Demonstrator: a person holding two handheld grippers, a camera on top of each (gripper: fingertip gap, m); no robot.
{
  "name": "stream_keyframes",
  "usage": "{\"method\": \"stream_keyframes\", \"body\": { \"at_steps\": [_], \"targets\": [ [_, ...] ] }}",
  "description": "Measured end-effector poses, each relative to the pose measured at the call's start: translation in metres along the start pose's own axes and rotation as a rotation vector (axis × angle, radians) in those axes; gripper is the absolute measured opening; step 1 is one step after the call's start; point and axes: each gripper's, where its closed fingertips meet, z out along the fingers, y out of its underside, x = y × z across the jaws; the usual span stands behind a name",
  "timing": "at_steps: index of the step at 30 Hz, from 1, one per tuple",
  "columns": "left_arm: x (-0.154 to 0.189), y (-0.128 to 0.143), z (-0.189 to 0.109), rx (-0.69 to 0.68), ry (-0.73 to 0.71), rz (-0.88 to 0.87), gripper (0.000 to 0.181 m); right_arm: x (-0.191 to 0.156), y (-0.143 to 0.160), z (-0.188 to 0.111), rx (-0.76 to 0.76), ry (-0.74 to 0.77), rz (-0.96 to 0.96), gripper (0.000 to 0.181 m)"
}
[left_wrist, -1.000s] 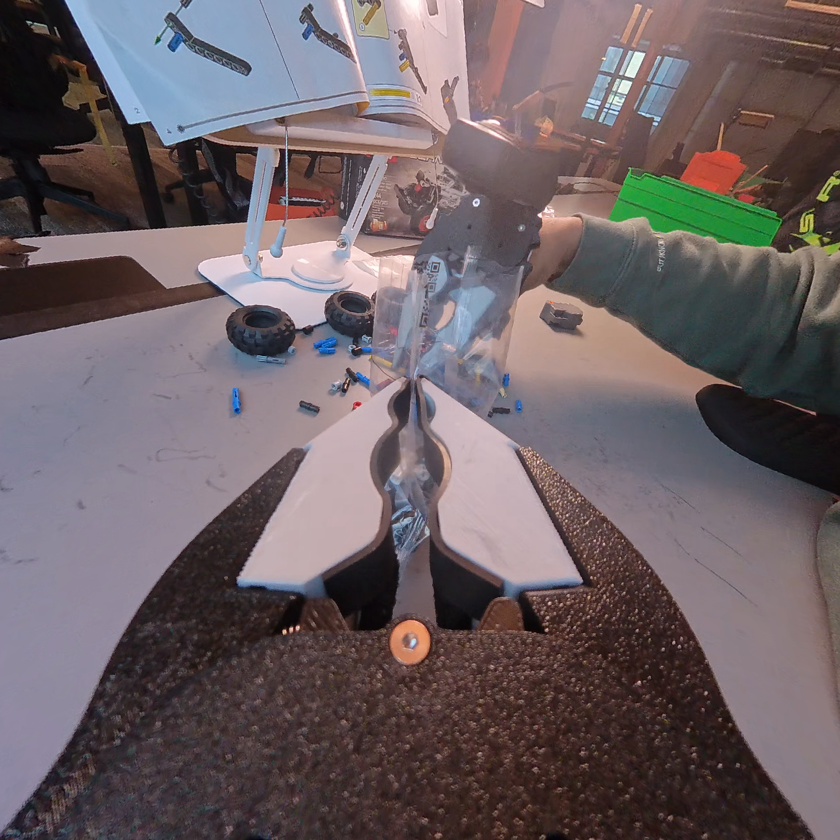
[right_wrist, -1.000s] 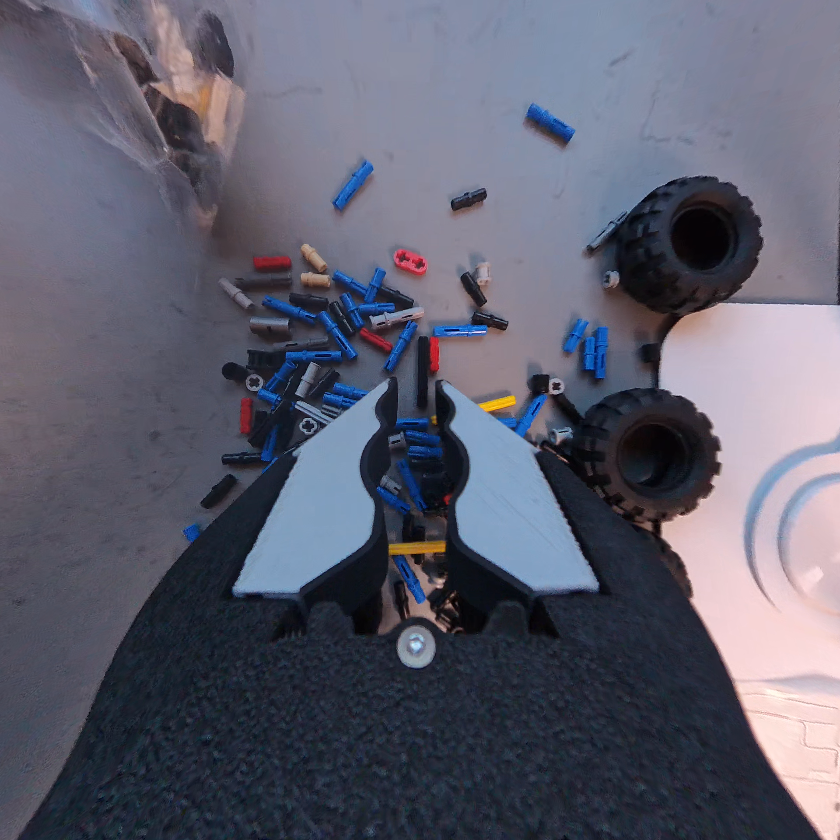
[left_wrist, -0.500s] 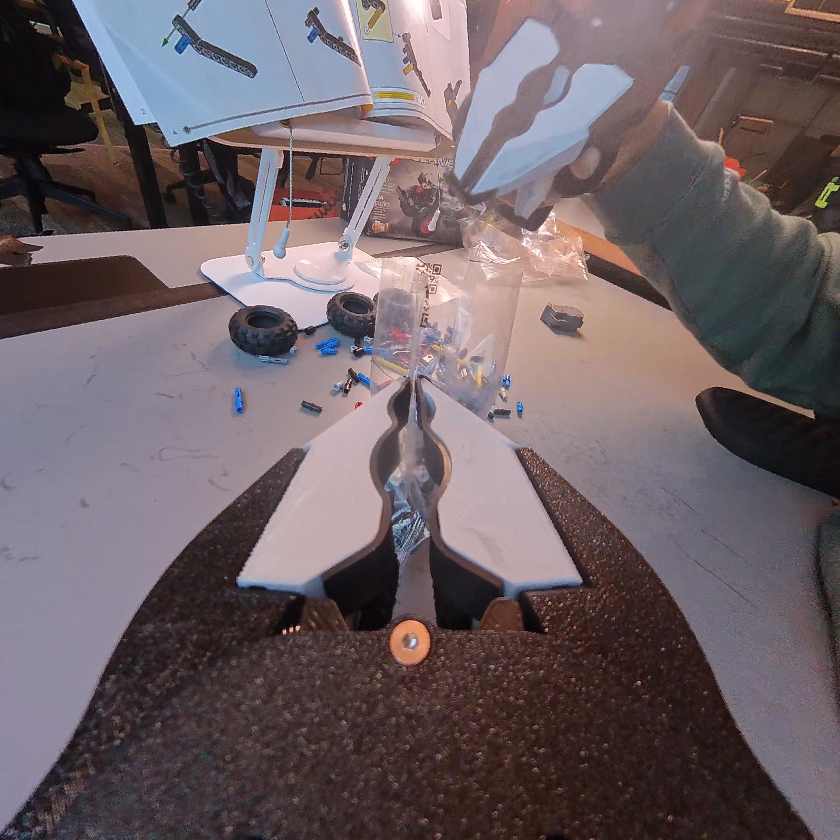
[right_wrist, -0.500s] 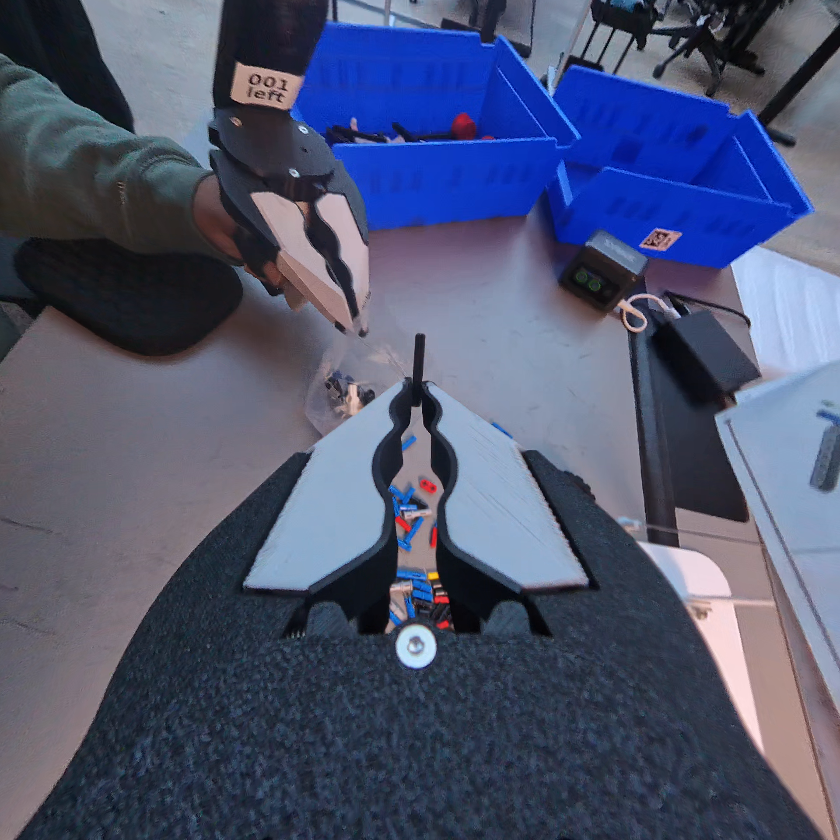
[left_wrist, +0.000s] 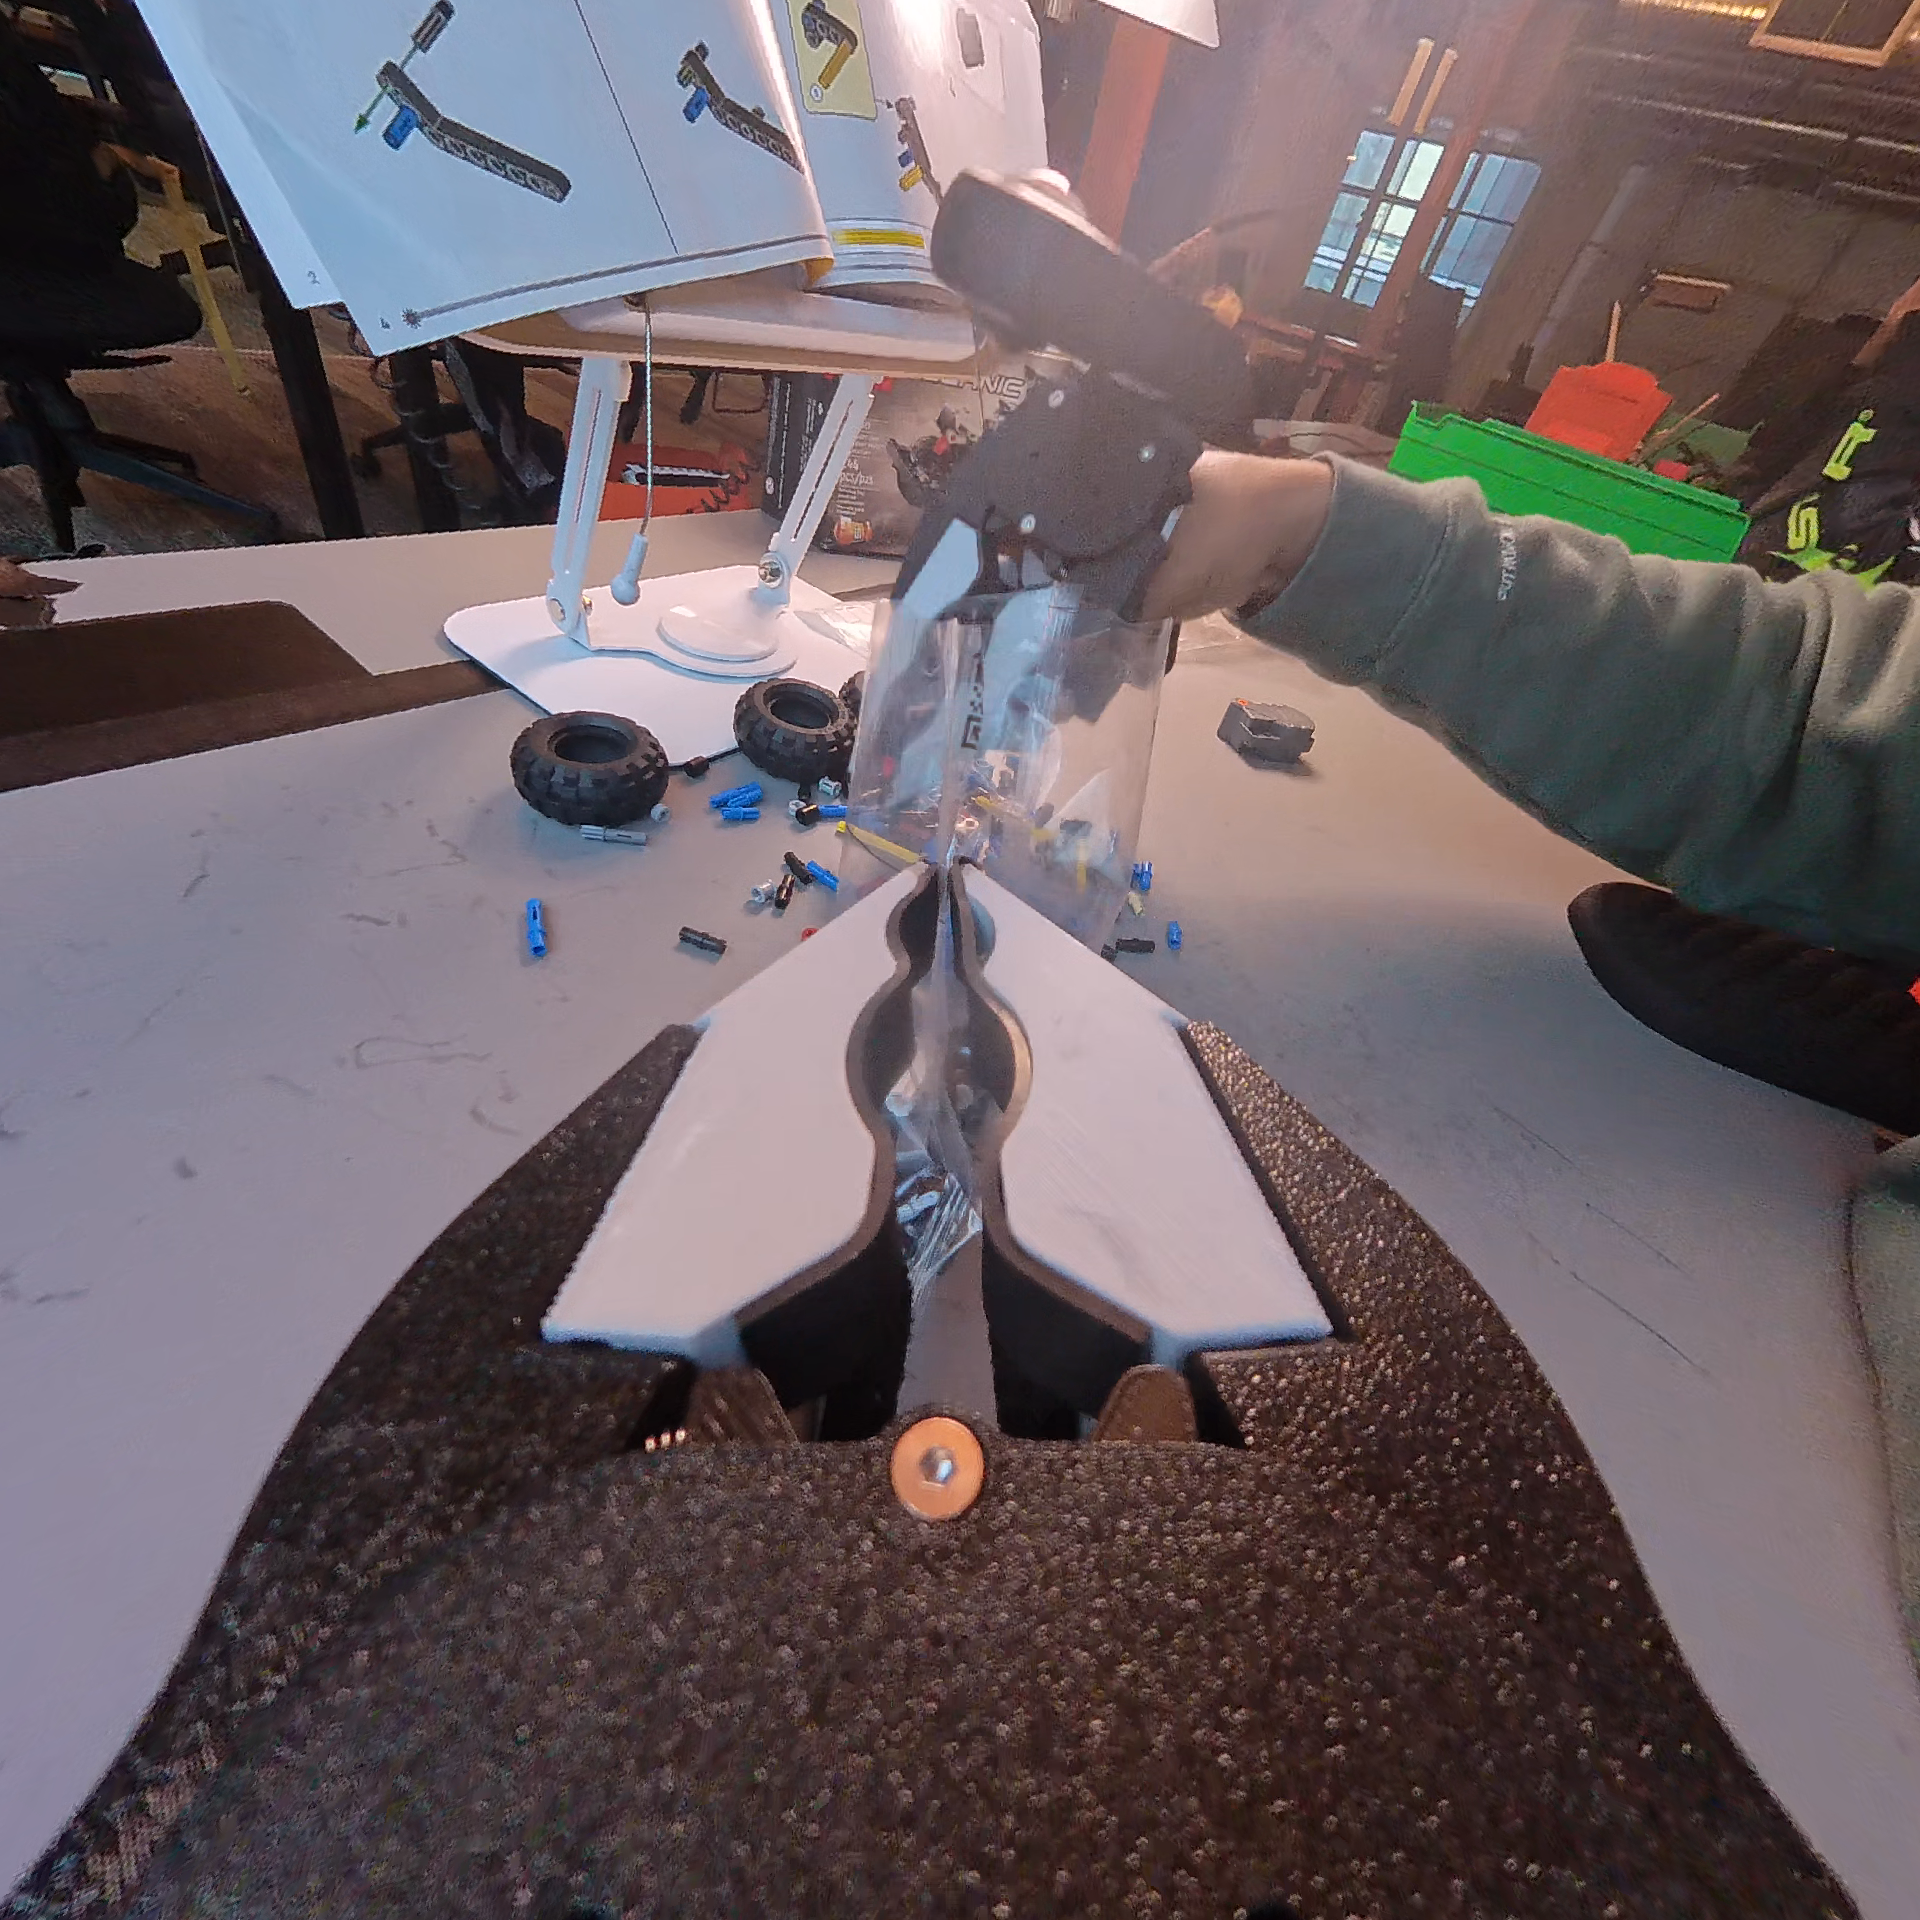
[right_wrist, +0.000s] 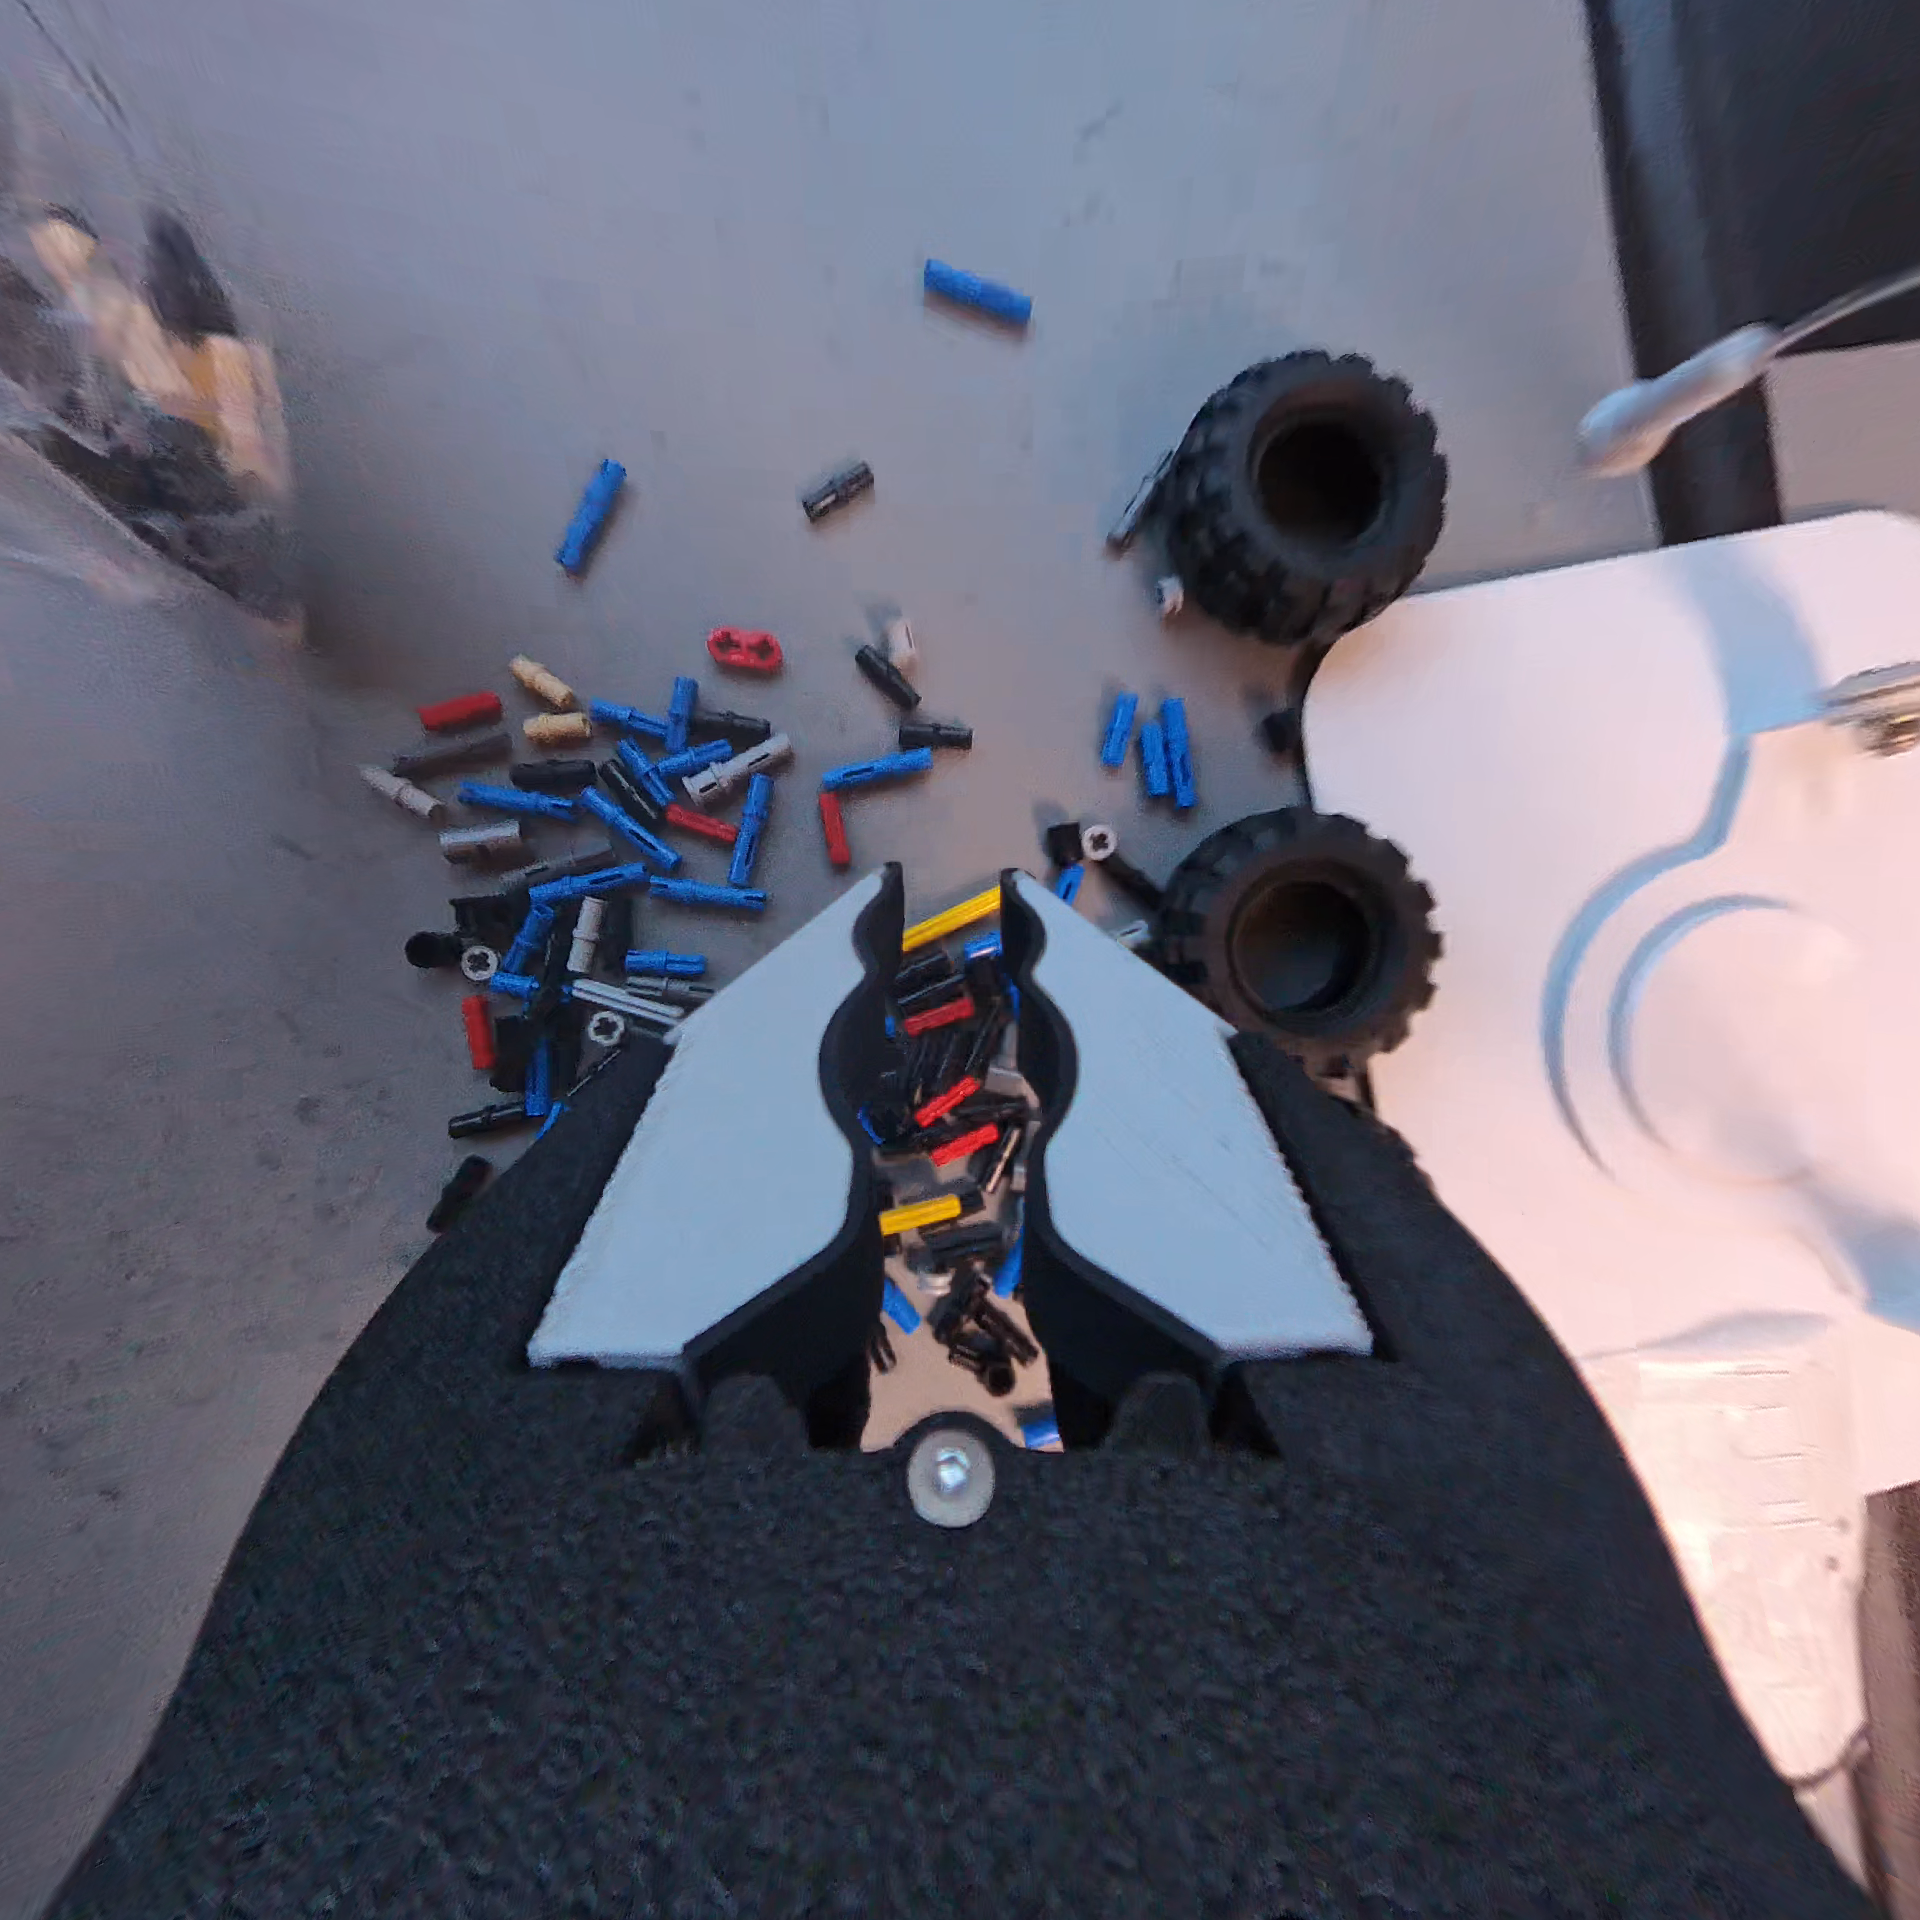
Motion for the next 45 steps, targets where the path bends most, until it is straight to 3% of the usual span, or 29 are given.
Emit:
{"method": "stream_keyframes", "body": {
  "at_steps": [7, 11, 18, 29, 31, 33, 36, 38, 40, 42, 45],
  "targets": [
    [0.0, -0.001, -0.001, 0.004, 0.004, -0.004, 0.001, -0.008, 0.013, 0.016, -0.05, -0.009, 0.07, 0.015],
    [0.001, -0.001, -0.001, 0.004, 0.003, 0.001, 0.001, -0.019, 0.006, 0.018, -0.016, -0.049, 0.016, 0.001],
    [0.0, -0.001, -0.002, 0.006, 0.003, -0.005, 0.001, -0.028, 0.01, 0.018, -0.044, -0.062, 0.037, 0.016],
    [-0.001, -0.001, -0.002, 0.007, -0.01, -0.003, 0.001, -0.018, 0.012, 0.017, -0.059, 0.0, -0.03, 0.002],
    [-0.001, -0.001, -0.002, 0.007, -0.012, -0.002, 0.001, -0.019, -0.016, -0.005, 0.101, -0.037, -0.022, 0.002],
    [-0.001, -0.001, -0.002, 0.008, -0.014, -0.004, 0.001, -0.024, -0.059, -0.048, 0.289, -0.049, -0.048, 0.002],
    [-0.001, 0.0, -0.001, 0.004, -0.012, -0.01, 0.001, -0.059, -0.117, -0.107, 0.508, -0.151, -0.154, 0.002],
    [-0.001, 0.001, 0.0, 0.002, -0.012, -0.008, 0.001, -0.083, -0.131, -0.113, 0.494, -0.203, -0.226, 0.003],
    [0.0, 0.0, -0.001, 0.005, -0.013, -0.005, 0.001, -0.091, -0.129, -0.095, 0.413, -0.189, -0.28, 0.003],
    [0.0, 0.0, -0.001, 0.005, -0.017, 0.002, 0.001, -0.094, -0.128, -0.084, 0.406, -0.213, -0.258, 0.027],
    [-0.001, -0.001, -0.003, 0.009, -0.024, 0.003, 0.001, -0.07, -0.125, -0.102, 0.519, -0.172, -0.115, 0.029]
  ]
}}
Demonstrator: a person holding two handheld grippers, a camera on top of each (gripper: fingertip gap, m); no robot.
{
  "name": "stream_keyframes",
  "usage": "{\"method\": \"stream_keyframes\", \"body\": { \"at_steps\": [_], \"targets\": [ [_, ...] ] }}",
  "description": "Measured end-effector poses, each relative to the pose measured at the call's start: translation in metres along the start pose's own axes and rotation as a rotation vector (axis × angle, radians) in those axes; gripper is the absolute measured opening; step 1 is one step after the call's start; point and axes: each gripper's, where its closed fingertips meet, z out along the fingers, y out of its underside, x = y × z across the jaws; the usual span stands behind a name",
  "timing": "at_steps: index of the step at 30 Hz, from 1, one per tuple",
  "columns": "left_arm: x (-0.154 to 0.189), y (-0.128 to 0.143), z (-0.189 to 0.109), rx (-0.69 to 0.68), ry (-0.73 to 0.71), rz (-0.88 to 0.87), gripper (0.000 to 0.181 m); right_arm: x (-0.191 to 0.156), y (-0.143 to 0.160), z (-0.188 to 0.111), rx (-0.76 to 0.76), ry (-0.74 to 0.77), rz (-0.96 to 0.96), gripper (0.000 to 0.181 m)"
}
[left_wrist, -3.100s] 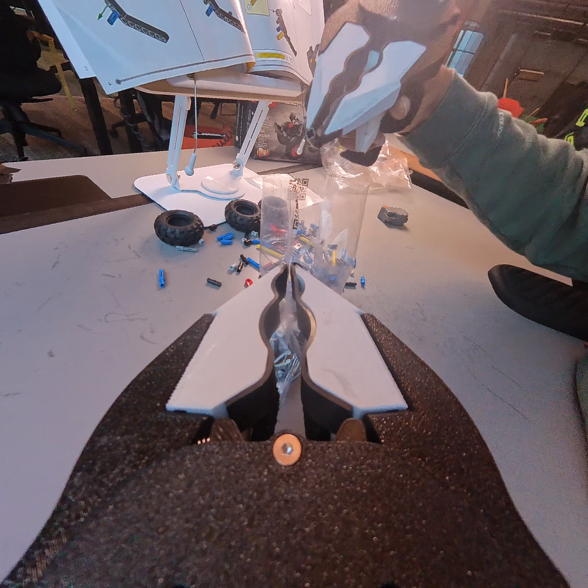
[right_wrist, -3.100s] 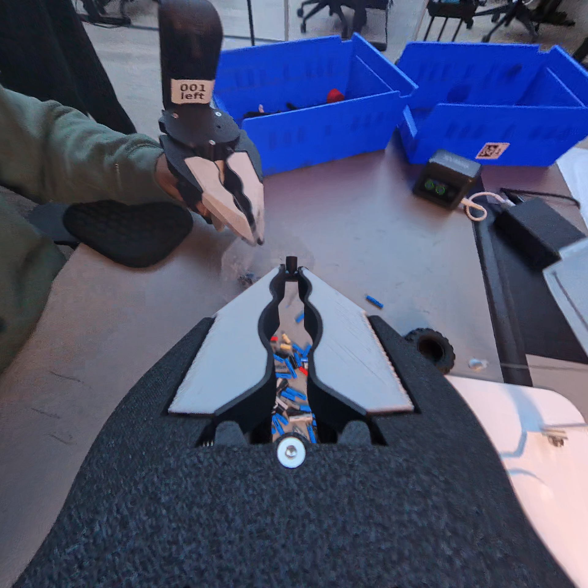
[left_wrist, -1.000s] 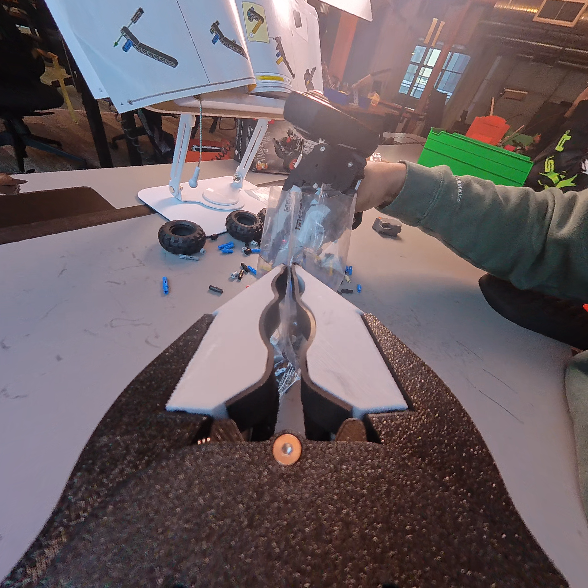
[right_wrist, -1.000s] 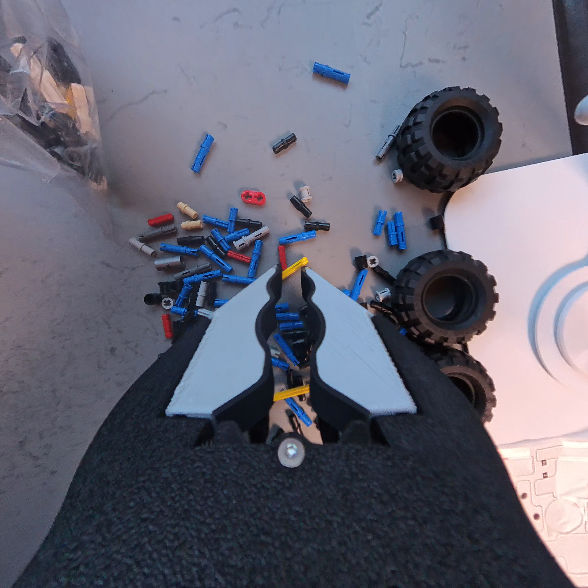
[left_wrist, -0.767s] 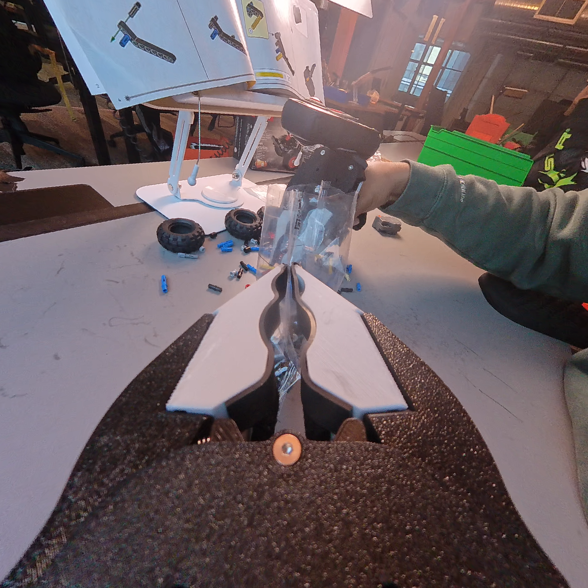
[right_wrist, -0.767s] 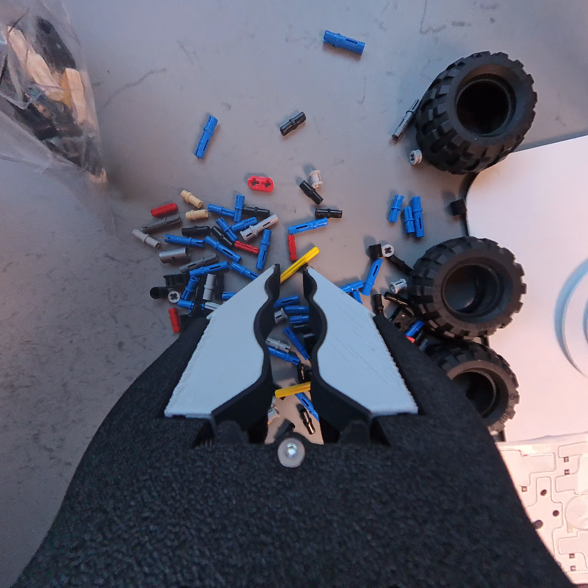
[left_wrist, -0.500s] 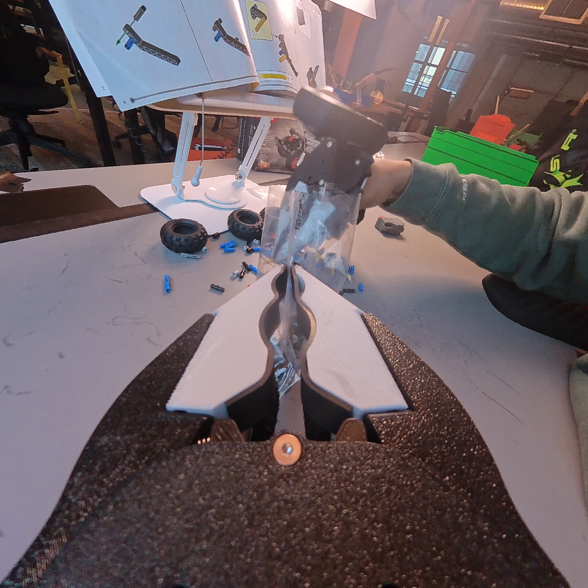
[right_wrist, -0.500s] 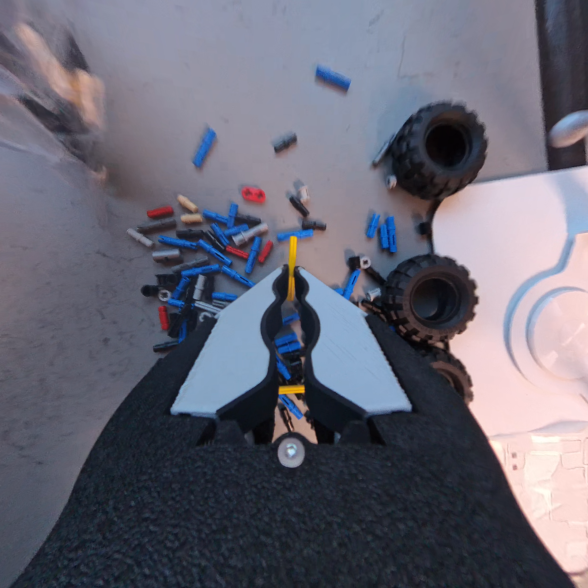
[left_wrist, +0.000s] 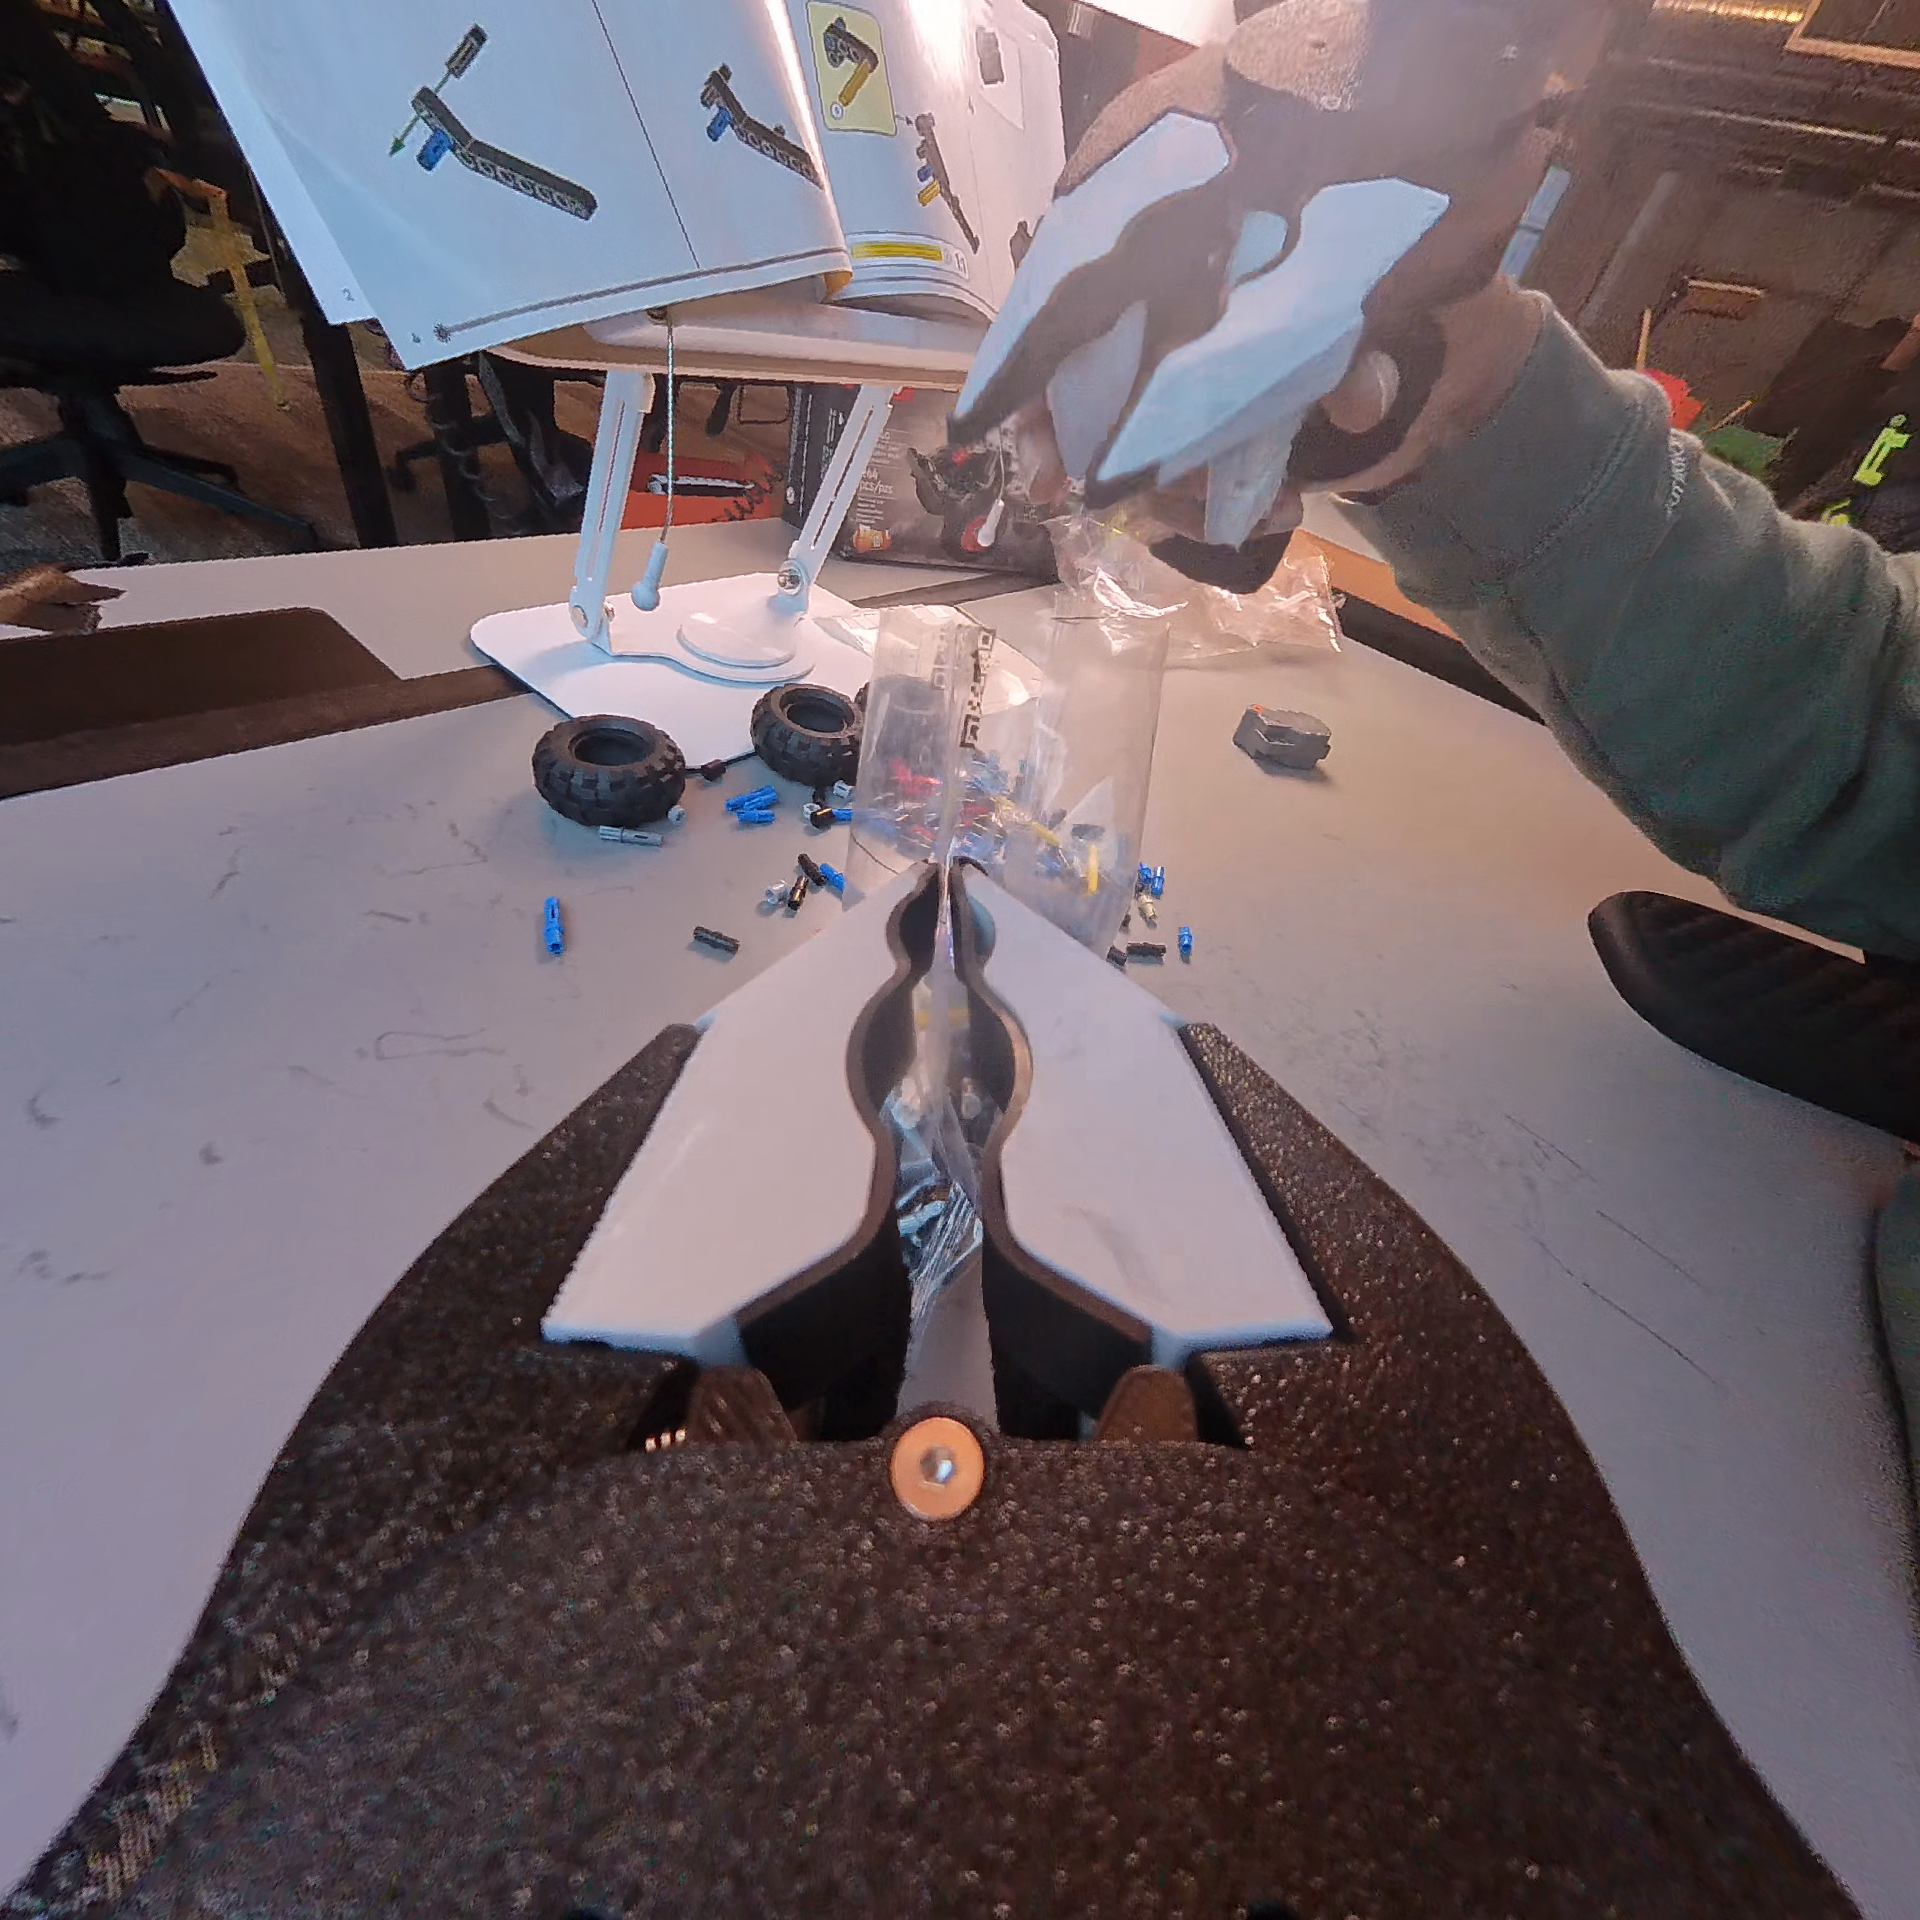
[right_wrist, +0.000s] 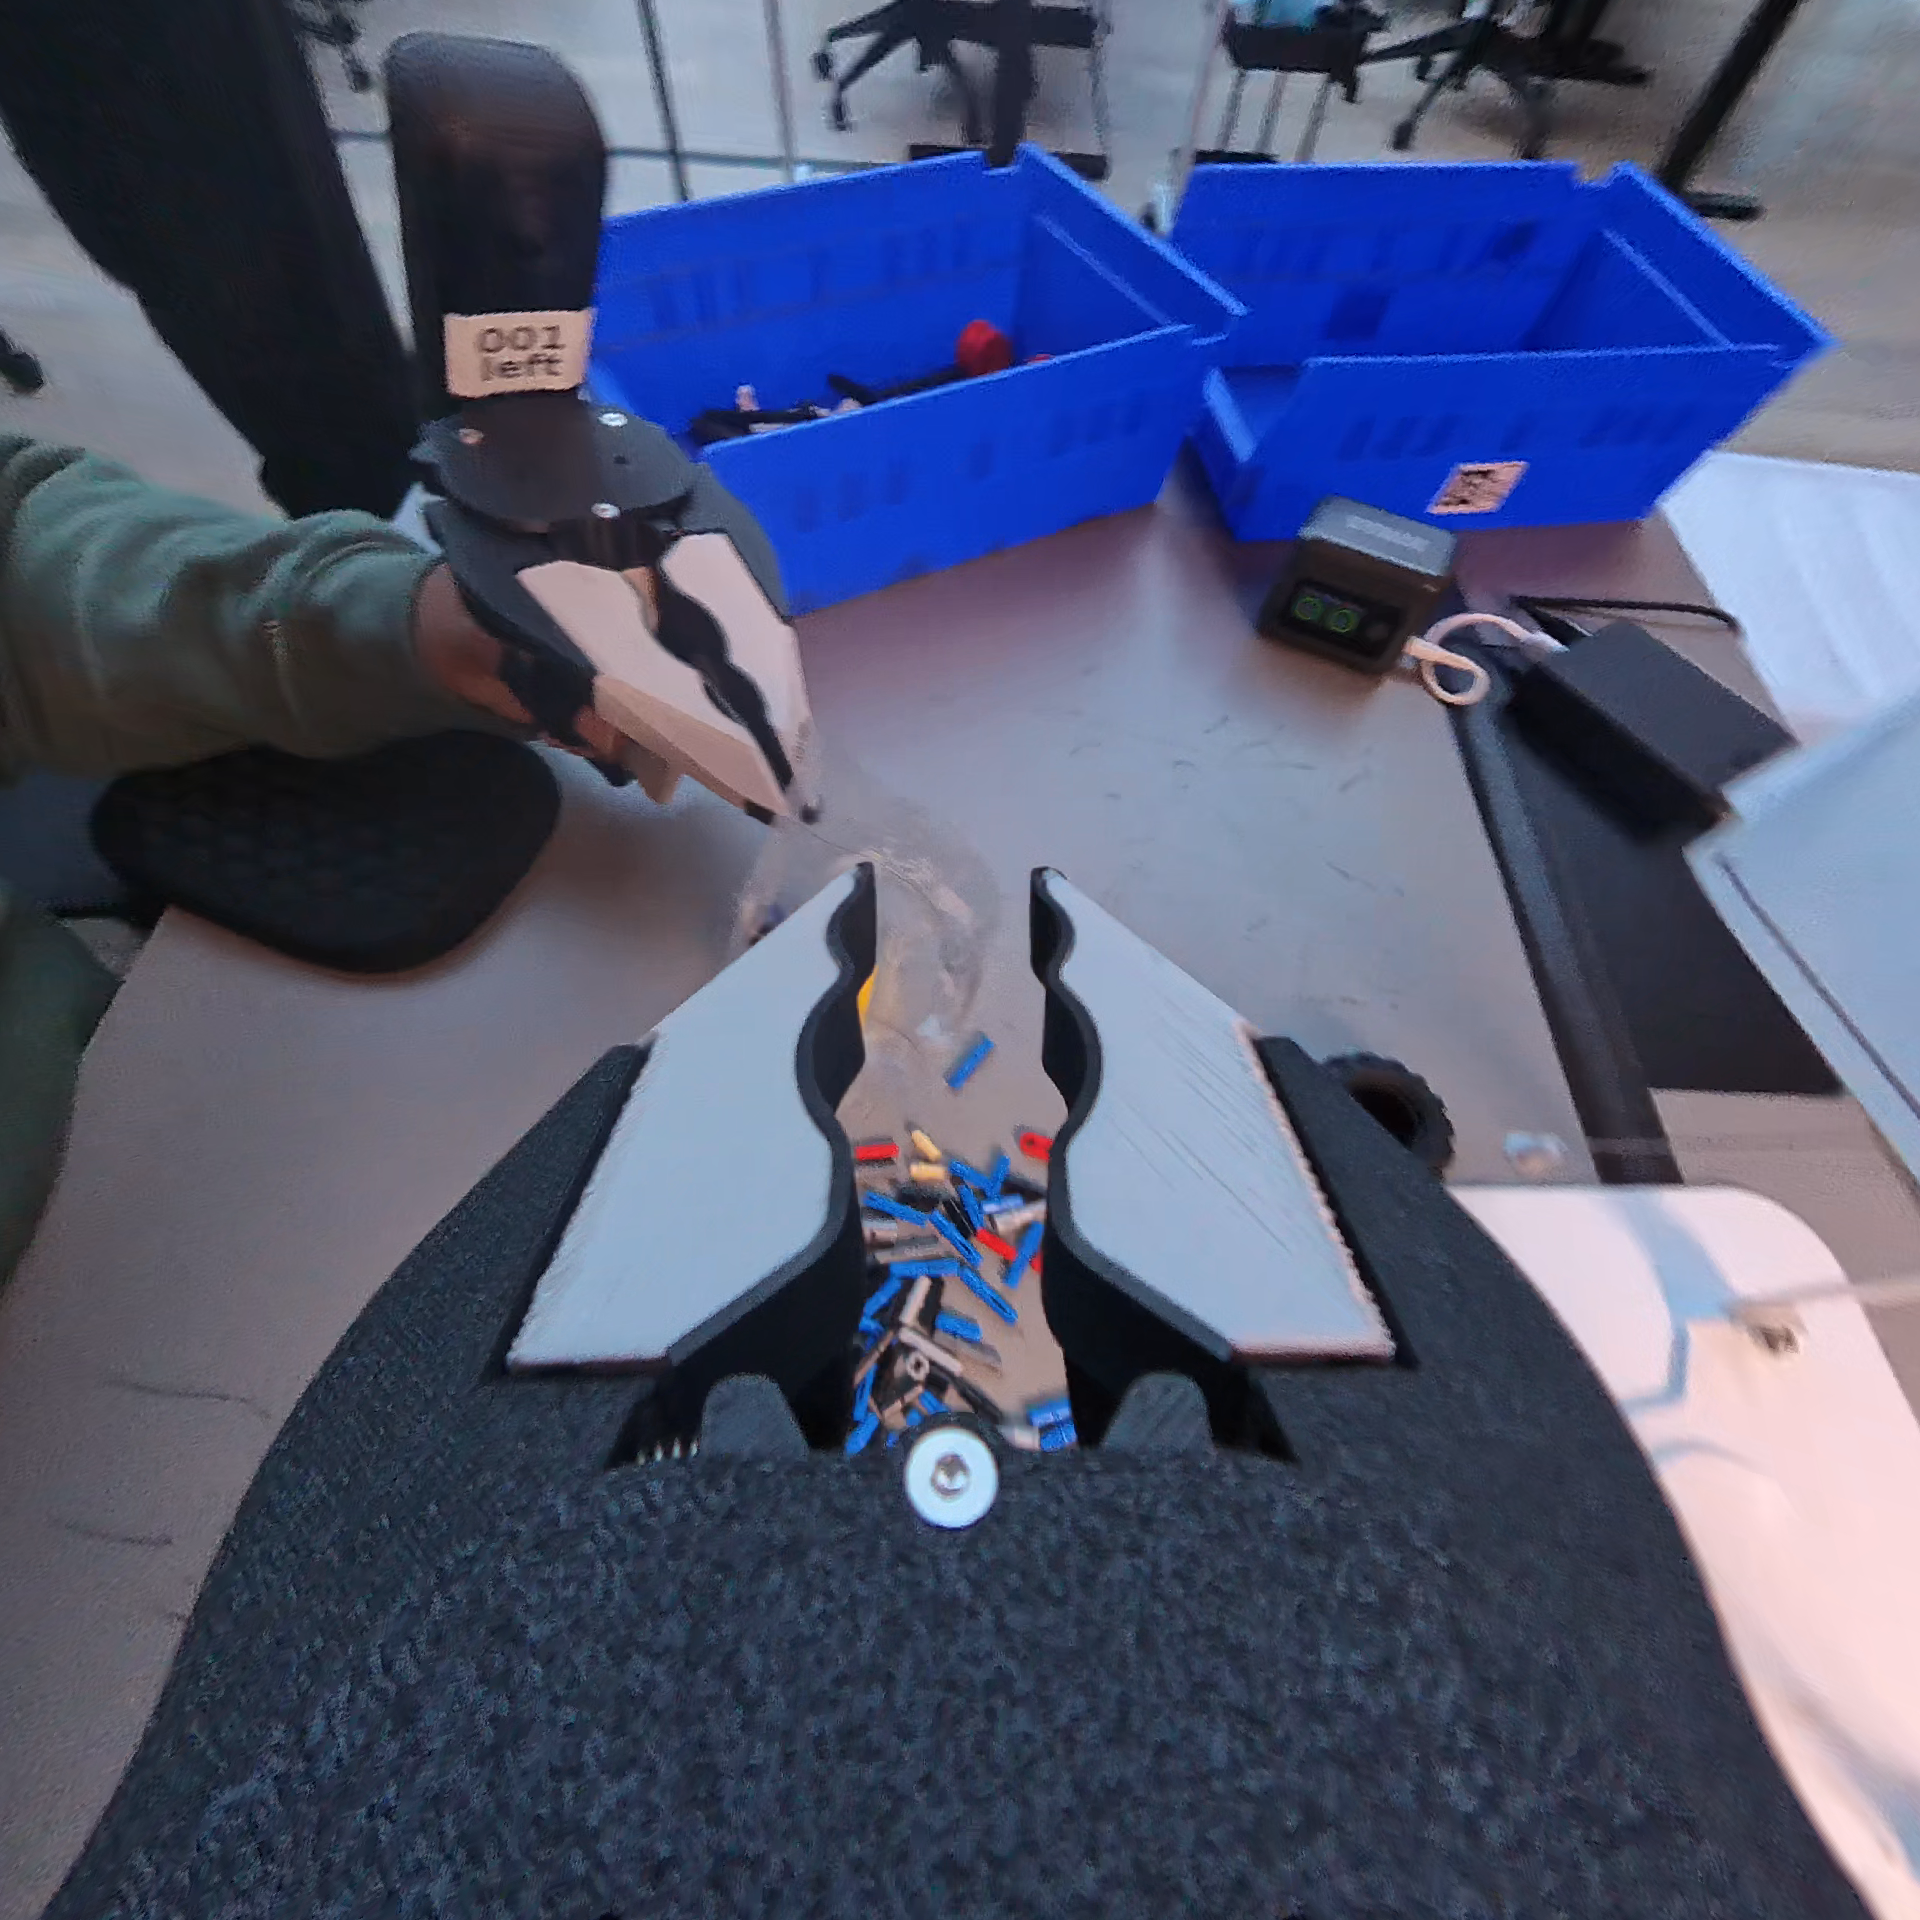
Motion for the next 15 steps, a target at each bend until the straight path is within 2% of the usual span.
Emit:
{"method": "stream_keyframes", "body": {
  "at_steps": [2, 4, 6, 8, 11, 15],
  "targets": [
    [0.0, -0.001, 0.0, 0.006, 0.0, -0.006, 0.001, 0.023, 0.029, -0.023, -0.052, 0.118, 0.033, 0.027],
    [0.0, -0.001, 0.0, 0.008, 0.002, -0.009, 0.001, 0.041, 0.088, -0.041, -0.215, 0.225, 0.089, 0.03],
    [0.001, -0.001, 0.0, 0.008, 0.004, -0.009, 0.001, 0.044, 0.145, -0.051, -0.333, 0.28, 0.215, 0.029],
    [0.002, -0.001, 0.001, 0.007, 0.008, -0.009, 0.001, 0.039, 0.179, -0.051, -0.354, 0.312, 0.342, 0.025],
    [0.003, 0.0, 0.003, 0.002, 0.013, -0.012, 0.001, 0.034, 0.2, -0.043, -0.348, 0.361, 0.428, 0.029],
    [0.004, 0.002, 0.004, -0.005, 0.017, -0.015, 0.001, 0.039, 0.212, -0.039, -0.4, 0.434, 0.463, 0.023]
  ]
}}
